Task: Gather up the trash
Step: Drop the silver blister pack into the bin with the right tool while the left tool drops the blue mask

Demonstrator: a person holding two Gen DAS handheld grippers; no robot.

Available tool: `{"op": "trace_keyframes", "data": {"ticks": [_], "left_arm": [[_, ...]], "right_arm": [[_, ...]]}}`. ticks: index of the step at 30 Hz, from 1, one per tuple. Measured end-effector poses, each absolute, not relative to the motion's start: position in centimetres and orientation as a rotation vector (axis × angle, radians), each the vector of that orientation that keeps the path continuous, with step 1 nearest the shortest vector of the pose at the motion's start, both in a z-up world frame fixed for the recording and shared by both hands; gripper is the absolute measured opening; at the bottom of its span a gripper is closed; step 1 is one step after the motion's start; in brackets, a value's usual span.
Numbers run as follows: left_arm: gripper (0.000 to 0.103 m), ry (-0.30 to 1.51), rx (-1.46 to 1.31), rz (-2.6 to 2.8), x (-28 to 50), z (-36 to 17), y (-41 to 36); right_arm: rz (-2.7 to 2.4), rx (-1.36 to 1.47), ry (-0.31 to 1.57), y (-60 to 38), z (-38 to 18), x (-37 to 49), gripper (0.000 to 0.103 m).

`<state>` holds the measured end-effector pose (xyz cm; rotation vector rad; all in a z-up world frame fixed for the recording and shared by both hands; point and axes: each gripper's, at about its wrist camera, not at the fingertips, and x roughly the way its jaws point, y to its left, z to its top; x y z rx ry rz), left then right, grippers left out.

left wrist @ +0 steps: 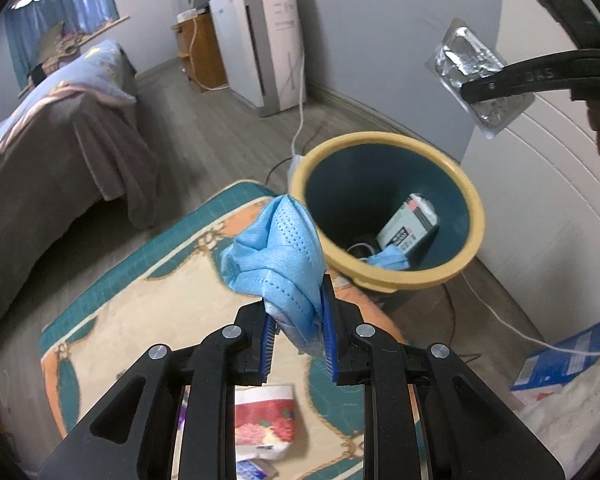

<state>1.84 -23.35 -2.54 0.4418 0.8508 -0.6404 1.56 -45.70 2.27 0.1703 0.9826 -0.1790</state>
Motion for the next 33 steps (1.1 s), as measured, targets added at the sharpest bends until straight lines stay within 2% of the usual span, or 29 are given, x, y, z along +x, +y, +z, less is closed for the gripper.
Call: {"op": "trace_keyframes", "data": {"ticks": [7,13,33], "left_arm": [[0.022,0.858,0.419,-0.722,0.2,-2.2,-27.0],[0.022,0.934,0.422,-0.788,0.3,-3.2,-30.4],[0.024,1.009,0.477,-0.745,5.2,-6.7,-35.9]], "right_arm": [[-0.185,0.258,1.008,-47.6,0.7,1.1,0.012],[-0.178,0.31,1.051,-47.6,-1.0,1.7,0.012],[-0.273,0.368,1.116,-49.0,-4.4,2.7,0.012]]}}
